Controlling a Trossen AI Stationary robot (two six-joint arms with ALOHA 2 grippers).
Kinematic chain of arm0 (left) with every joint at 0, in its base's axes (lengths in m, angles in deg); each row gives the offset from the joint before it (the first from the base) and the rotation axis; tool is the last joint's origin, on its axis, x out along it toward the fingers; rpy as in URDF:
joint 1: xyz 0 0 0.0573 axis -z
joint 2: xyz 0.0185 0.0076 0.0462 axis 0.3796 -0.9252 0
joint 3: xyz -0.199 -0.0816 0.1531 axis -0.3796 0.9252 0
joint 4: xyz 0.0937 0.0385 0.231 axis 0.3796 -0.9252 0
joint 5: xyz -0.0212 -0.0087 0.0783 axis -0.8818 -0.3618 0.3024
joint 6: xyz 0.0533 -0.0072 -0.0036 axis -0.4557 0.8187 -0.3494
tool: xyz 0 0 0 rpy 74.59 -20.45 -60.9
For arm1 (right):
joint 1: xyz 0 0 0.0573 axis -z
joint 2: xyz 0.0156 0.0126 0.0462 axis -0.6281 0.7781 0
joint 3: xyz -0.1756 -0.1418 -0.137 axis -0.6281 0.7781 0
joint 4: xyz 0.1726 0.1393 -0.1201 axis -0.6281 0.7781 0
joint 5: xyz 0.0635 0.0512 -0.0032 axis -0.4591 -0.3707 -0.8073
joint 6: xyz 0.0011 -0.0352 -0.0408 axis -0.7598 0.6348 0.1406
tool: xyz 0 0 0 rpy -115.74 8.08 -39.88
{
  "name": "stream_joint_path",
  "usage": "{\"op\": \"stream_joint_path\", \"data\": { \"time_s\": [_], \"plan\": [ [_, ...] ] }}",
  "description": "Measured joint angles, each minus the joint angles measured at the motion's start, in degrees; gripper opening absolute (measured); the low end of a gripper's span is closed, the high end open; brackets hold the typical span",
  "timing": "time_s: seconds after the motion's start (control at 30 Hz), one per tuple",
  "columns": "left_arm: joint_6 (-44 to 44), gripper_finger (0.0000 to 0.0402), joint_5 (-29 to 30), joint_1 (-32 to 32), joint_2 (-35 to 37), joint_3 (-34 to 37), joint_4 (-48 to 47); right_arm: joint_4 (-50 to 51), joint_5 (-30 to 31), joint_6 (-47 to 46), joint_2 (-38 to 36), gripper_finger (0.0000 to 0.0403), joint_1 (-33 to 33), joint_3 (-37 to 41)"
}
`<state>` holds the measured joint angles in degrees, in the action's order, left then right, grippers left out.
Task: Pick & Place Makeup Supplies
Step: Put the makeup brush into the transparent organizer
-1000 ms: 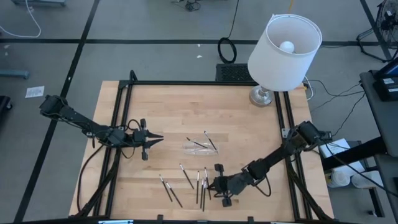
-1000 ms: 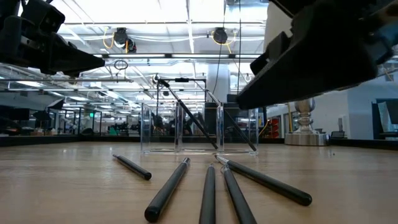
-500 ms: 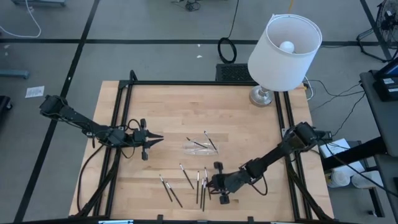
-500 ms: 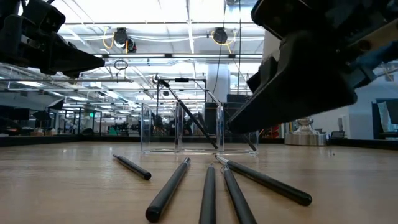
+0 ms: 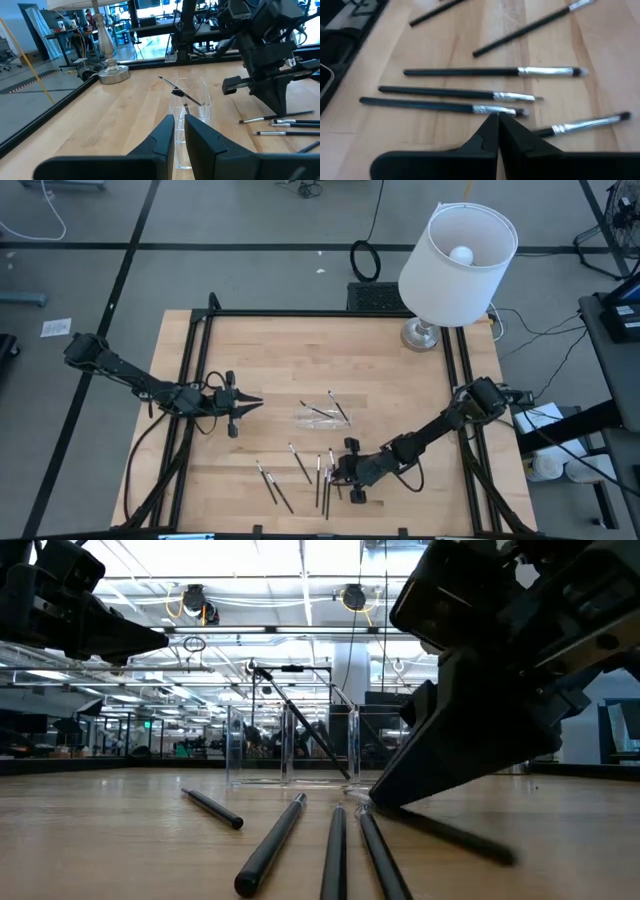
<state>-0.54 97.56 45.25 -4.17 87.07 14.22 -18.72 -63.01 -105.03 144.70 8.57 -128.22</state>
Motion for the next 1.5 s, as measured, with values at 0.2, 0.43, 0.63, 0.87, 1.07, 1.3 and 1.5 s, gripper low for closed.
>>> {"op": "stream_joint_path", "data": {
  "time_s": [0.2, 0.43, 0.63, 0.87, 1.07, 1.3, 1.5],
  "plan": [
    [0.0, 0.0051, 0.0, 0.0, 0.0, 0.0, 0.0, 2.5, 0.2, -2.3, -0.1, 0.0, 0.0, 0.0],
    [0.0, 0.0051, 0.0, 0.0, 0.0, 0.0, 0.0, 5.7, -2.4, -4.3, -1.6, 0.0, -0.7, 0.0],
    [0.1, 0.0051, 0.0, 0.0, 0.0, 0.0, 0.0, 11.5, -2.9, -6.3, -3.7, 0.0, -2.8, 0.0],
    [0.2, 0.0051, 0.0, 0.0, 0.0, 0.0, 0.0, 15.0, -2.8, -4.8, -5.1, 0.0, -3.7, 0.0],
    [0.2, 0.0051, 0.0, 0.0, 0.0, 0.0, 0.0, 16.7, -2.6, -2.3, -6.5, 0.0, -3.6, 0.2],
    [0.2, 0.0051, 0.0, 0.0, 0.0, 0.0, 0.0, 17.9, -0.1, 1.0, -8.0, 0.0, -3.6, -3.5],
    [0.2, 0.0051, 0.0, 0.0, 0.0, 0.0, 0.0, 31.7, -1.6, -2.3, -8.0, 0.0, -5.0, -12.9]
  ]
}}
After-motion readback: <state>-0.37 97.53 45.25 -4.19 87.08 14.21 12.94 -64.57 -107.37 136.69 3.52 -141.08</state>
